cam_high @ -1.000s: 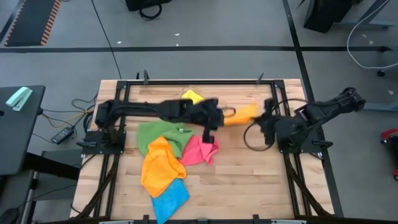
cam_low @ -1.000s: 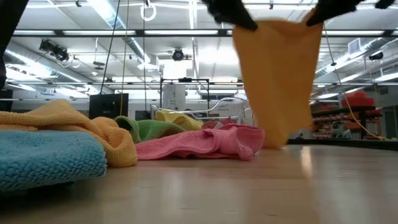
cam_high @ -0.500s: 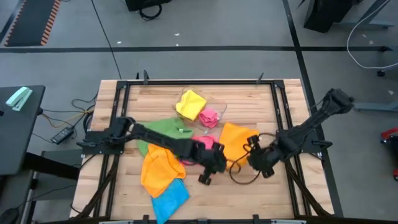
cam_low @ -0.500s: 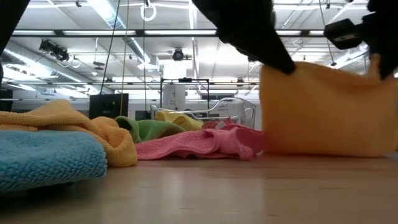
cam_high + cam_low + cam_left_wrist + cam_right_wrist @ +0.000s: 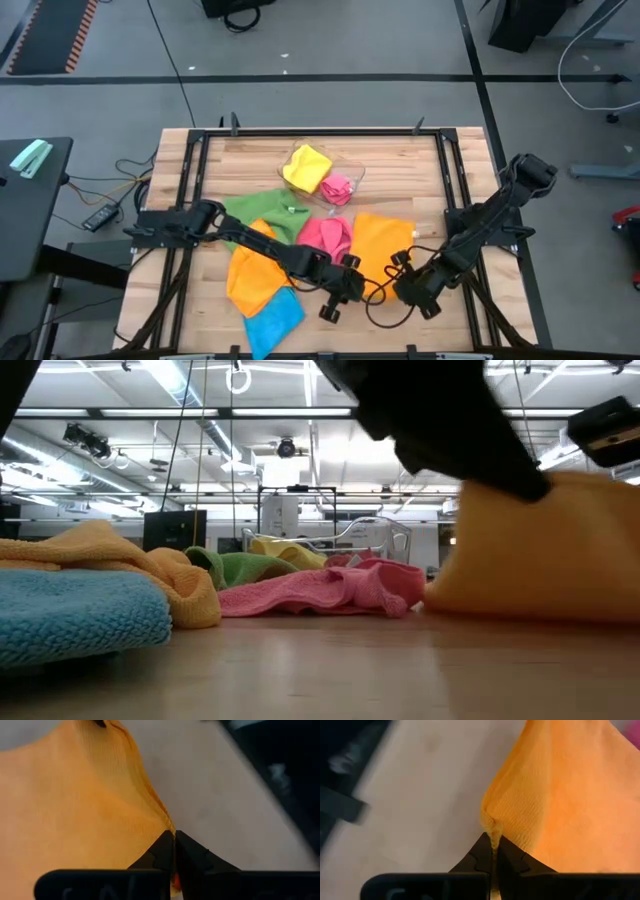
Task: Fold microfiber towels
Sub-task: Fold the right orange microfiber cloth
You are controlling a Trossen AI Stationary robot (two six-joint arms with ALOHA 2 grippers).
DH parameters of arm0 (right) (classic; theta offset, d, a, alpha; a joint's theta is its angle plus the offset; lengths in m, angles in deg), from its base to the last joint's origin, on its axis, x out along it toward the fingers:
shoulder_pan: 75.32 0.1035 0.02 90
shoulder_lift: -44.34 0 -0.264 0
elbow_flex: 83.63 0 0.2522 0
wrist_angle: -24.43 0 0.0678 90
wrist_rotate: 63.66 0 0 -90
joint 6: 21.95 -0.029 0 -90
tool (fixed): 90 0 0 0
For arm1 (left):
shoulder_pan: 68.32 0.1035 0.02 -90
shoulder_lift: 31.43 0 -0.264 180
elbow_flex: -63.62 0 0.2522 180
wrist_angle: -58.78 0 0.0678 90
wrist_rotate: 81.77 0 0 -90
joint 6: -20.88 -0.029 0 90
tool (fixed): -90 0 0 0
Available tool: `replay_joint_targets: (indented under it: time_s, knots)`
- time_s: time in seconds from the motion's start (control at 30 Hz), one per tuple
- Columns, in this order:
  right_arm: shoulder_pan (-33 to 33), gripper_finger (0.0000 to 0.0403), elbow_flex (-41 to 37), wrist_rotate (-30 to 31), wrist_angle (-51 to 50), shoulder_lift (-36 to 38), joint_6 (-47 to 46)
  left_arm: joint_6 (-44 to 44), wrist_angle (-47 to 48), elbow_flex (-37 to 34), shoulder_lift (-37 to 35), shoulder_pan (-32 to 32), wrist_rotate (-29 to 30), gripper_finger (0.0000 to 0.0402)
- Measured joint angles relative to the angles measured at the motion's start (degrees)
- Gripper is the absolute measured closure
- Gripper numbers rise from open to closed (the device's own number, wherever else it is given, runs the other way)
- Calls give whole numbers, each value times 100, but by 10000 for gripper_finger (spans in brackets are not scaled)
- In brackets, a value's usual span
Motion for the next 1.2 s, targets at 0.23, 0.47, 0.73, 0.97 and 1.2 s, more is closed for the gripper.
replay_joint_targets:
  time_s: [0.23, 0.47, 0.73, 0.97, 1.2]
  knots:
    - [403, 388, 3, -540, 1110, -39, -273, 80, -151, 6, 19, -223, -780, 385]
    - [628, 388, 127, -494, 1048, 108, -507, -588, -150, 17, -31, -168, -938, 372]
    - [634, 388, 197, 265, -429, 550, -1426, -614, 342, 496, -77, 339, -959, 378]
    - [585, 388, 195, 648, -1408, 425, -1697, -633, 367, 491, -70, 742, -887, 382]
    - [332, 390, -142, 679, -1656, 396, -2092, -788, 332, 490, 155, 976, -651, 380]
